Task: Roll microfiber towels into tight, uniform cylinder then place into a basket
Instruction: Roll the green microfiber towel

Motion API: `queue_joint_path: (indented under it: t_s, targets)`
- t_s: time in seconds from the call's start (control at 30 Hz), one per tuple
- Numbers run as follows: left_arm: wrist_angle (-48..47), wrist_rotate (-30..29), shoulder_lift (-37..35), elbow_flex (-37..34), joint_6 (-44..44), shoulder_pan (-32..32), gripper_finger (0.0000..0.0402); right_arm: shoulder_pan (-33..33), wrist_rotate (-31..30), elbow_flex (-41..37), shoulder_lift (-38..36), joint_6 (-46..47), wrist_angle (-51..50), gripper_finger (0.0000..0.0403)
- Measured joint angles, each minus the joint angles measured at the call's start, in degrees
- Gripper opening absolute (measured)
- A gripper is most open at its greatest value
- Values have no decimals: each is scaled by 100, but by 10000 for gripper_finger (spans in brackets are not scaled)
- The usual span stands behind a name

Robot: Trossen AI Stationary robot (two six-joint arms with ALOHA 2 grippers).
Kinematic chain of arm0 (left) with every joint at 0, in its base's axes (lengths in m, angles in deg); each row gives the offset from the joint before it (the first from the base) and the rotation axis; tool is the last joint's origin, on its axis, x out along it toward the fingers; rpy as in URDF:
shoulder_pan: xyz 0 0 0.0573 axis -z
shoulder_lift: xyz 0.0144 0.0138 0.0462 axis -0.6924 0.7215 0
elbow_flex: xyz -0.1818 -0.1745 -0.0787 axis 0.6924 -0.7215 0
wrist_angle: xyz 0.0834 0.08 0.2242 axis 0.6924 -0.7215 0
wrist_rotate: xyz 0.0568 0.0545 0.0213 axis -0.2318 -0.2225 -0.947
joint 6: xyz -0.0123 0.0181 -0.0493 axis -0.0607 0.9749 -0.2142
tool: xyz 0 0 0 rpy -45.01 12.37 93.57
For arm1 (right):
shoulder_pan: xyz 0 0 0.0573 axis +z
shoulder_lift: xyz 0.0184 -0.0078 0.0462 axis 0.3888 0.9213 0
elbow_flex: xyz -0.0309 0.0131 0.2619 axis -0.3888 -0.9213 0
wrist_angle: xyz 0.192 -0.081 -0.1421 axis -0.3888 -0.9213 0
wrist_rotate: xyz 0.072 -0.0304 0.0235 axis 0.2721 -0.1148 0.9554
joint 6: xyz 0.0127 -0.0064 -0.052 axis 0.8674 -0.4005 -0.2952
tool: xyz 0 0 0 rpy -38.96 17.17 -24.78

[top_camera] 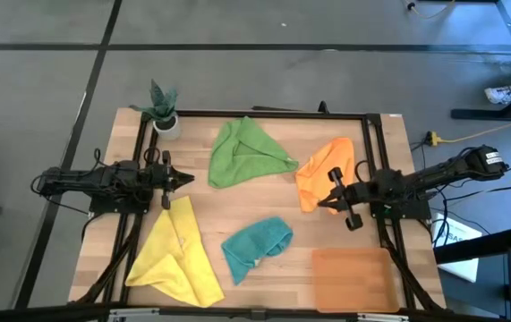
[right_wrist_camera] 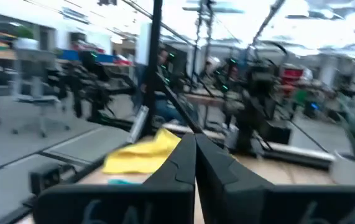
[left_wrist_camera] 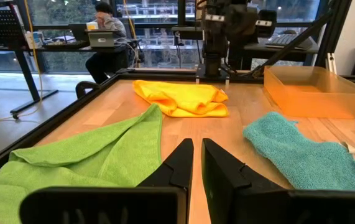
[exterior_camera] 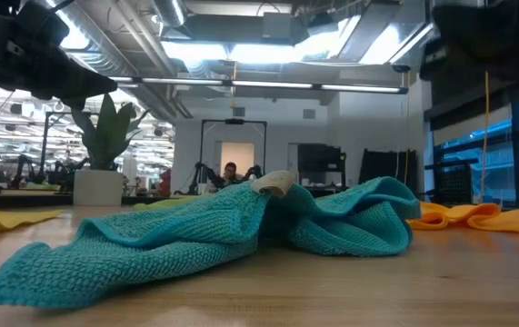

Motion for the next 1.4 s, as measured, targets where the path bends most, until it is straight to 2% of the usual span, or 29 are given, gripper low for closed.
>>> queue_joint_path:
  t_s: [0.17,0.27,0.33,0.53,0.67,0.8,0.93,1.07,1.4]
  targets:
    - [-1,0,0,0,0,1,25,2,594,544,0,-86,-193,2]
    - [-1,0,0,-1,1,0,25,2,774,1057,0,-136,-737,2]
    - [0,-1,0,-2,0,1,25,4,793,1507,0,-376,-1498,2]
    - [0,-1,0,-1,1,-1,25,4,629,3102,11,-1328,-4656,1]
    - [0,-1,0,-1,0,-1,25,4,518,3860,11,-1753,-5819,1]
    - [-1,0,0,0,0,-1,25,4,519,4184,9,-1903,-6325,1]
    - [0,0,0,0,0,1,25,4,441,4220,9,-2336,-6804,1]
    - [1,-1,0,0,2,1,25,4,437,4221,114,-2362,-7079,2]
    - [1,-2,0,0,2,1,25,3,418,4221,664,-2326,-7114,2]
